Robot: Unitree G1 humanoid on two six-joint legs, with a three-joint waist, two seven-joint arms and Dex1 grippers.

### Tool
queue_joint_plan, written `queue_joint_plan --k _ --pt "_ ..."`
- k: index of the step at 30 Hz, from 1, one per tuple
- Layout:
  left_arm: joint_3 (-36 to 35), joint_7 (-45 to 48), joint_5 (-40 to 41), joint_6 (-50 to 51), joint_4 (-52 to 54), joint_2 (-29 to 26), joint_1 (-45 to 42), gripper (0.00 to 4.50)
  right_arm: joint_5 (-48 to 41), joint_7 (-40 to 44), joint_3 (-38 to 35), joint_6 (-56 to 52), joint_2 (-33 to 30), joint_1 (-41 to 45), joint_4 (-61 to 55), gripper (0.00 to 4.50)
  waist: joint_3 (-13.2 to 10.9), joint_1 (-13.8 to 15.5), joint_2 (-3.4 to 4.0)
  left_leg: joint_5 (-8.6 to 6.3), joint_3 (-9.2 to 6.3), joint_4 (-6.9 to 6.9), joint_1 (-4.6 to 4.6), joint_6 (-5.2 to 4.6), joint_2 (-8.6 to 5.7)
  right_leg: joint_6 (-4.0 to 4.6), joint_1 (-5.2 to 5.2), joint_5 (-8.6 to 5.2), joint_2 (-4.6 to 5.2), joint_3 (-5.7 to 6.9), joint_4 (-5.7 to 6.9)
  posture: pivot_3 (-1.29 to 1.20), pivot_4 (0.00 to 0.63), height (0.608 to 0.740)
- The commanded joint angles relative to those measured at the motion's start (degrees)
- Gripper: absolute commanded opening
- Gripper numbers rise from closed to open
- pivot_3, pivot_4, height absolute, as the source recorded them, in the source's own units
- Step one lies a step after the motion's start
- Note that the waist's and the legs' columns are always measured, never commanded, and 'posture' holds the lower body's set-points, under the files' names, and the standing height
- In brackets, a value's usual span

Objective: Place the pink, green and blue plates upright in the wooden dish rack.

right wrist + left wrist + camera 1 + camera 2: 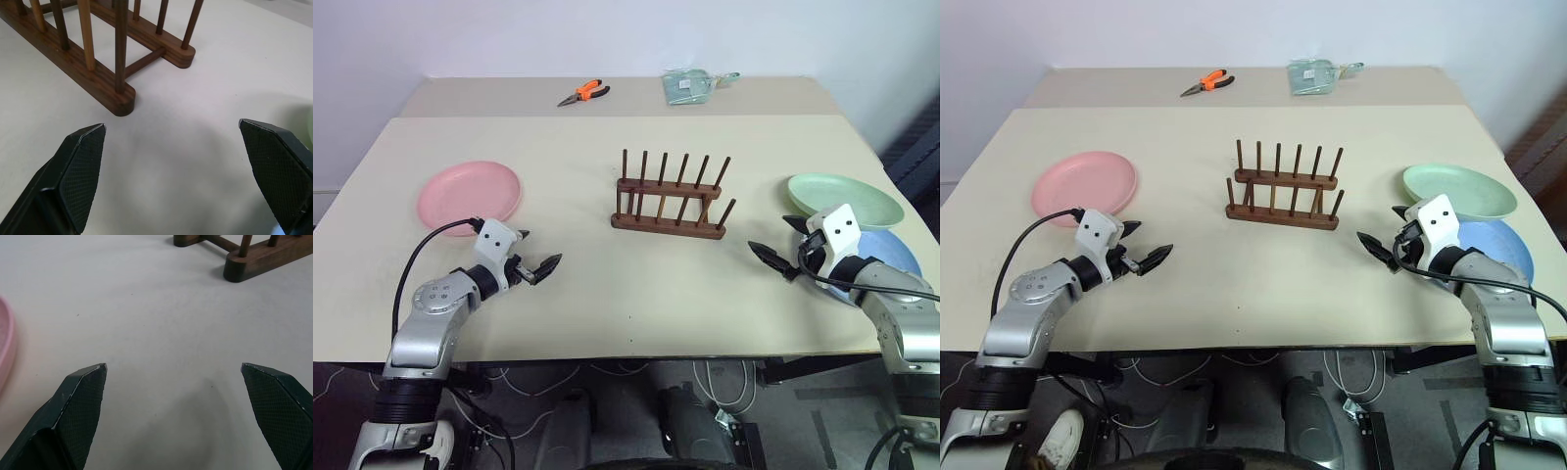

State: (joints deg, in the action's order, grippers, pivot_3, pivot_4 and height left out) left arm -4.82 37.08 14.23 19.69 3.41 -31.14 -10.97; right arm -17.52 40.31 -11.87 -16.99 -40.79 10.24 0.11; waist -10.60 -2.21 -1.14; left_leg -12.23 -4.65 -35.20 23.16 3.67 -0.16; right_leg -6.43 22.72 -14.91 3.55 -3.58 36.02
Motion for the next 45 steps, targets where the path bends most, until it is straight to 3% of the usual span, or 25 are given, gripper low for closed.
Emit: queue_joint_plan --k 1,8,11,14,19,24,25,26,32,33,38,42,45 --pt "0.53 1.28 0.77 -1.22 0.16 0.67 -2.10 4.50 1.10 -0.91 -0.20 2.16 0.54 1.94 -0.60 4.46 0.00 0.00 0.00 0.00 0.00 0.00 0.00 0.00 0.00 0.00 0.00 0.00 0.00 0.00 0.00 0.00 0.150 0.740" --pt "3.52 5.90 0.22 -3.33 -10.16 2.82 -11.06 4.50 0.55 0.76 1.22 0.64 0.90 2.21 -1.27 4.46 0.00 0.23 -0.01 0.00 0.00 -0.03 0.02 0.00 -0.02 -0.11 -0.01 0.05 -0.01 0.00 0.00 0.00 0.150 0.740" --pt "9.95 8.42 -5.59 -8.57 -25.67 6.06 -23.32 4.50 0.91 -1.32 1.21 1.49 2.57 2.78 -2.21 4.46 0.00 0.73 -0.01 0.00 -0.02 -0.04 0.04 0.00 -0.03 -0.19 0.01 0.10 -0.03 0.01 0.01 0.00 0.150 0.740" --pt "11.94 10.84 -7.47 -12.83 -38.96 10.07 -31.78 4.50 1.51 -3.15 0.97 2.18 3.91 1.50 -3.93 4.46 0.00 1.46 -0.03 0.01 -0.06 -0.26 0.14 -0.01 -0.06 -0.20 -0.03 0.10 -0.07 0.06 0.00 0.00 0.150 0.740" --pt "14.22 13.62 -10.31 -18.43 -55.32 16.54 -40.06 4.50 2.10 -6.33 -0.52 2.23 5.37 -2.85 -8.06 4.46 0.00 1.29 -0.03 -0.11 -0.04 -0.19 0.20 -0.20 -0.14 -0.44 0.05 0.02 0.04 0.05 0.03 0.00 0.150 0.740" --pt "14.92 11.66 -14.00 -23.22 -64.03 19.17 -43.43 4.50 2.00 -9.40 -1.49 1.03 6.44 -6.01 -12.94 4.46 0.02 1.37 -0.02 -0.11 -0.07 -0.13 0.18 -0.20 -0.13 -0.45 0.07 0.00 0.02 0.07 0.09 0.00 0.150 0.740" --pt "14.53 10.92 -14.17 -23.91 -64.96 19.48 -43.74 3.98 2.13 -9.77 -1.50 0.82 6.57 -6.82 -13.65 4.50 0.02 1.38 -0.02 -0.11 -0.08 -0.15 0.17 -0.20 -0.13 -0.46 0.04 0.00 0.02 0.07 0.07 0.00 0.150 0.740" --pt "14.17 10.73 -14.16 -24.70 -65.46 19.68 -43.84 3.71 2.30 -9.97 -1.35 0.61 6.61 -7.69 -14.40 4.50 0.03 1.41 -0.03 -0.11 -0.08 -0.17 0.15 -0.20 -0.13 -0.46 0.01 0.00 0.03 0.07 0.06 0.00 0.150 0.740" --pt "12.91 14.37 -13.09 -27.54 -64.22 20.15 -42.42 0.86 2.77 -10.40 -1.21 0.20 6.45 -9.83 -15.96 4.50 0.05 1.18 -0.05 -0.11 -0.07 -0.18 0.13 -0.20 -0.14 -0.46 -0.02 -0.01 0.03 0.06 0.07 0.00 0.150 0.740" --pt "12.67 14.94 -12.93 -27.68 -63.76 20.21 -42.13 0.72 2.73 -10.41 -1.24 0.12 6.41 -9.80 -15.95 4.50 0.06 1.18 -0.02 -0.11 -0.08 -0.18 0.12 -0.20 -0.12 -0.46 -0.01 0.00 0.01 0.06 0.09 0.00 0.150 0.740" --pt "13.77 20.76 -12.18 -28.92 -53.85 18.85 -36.28 0.72 3.37 -10.24 -1.17 0.42 5.72 -8.79 -13.66 4.50 0.07 1.31 -0.01 -0.11 -0.08 -0.16 0.13 -0.20 -0.13 -0.46 -0.02 -0.01 0.03 0.06 0.07 0.00 0.150 0.740" --pt "17.16 30.24 -9.58 -25.38 -34.34 14.60 -27.10 0.72 4.64 -10.10 -3.06 1.39 4.03 -9.18 -10.85 4.50 0.07 1.25 0.01 -0.11 -0.07 -0.11 0.13 -0.20 -0.12 -0.44 0.00 -0.01 0.04 0.04 0.08 0.00 0.150 0.740" --pt "17.31 32.39 -8.24 -20.46 -27.54 11.89 -24.15 2.20 4.40 -9.40 -5.02 1.59 2.63 -10.36 -10.17 4.50 0.06 1.48 0.03 -0.11 -0.08 -0.12 0.13 -0.20 -0.11 -0.42 0.01 -0.01 0.04 0.04 0.10 0.00 0.150 0.740"
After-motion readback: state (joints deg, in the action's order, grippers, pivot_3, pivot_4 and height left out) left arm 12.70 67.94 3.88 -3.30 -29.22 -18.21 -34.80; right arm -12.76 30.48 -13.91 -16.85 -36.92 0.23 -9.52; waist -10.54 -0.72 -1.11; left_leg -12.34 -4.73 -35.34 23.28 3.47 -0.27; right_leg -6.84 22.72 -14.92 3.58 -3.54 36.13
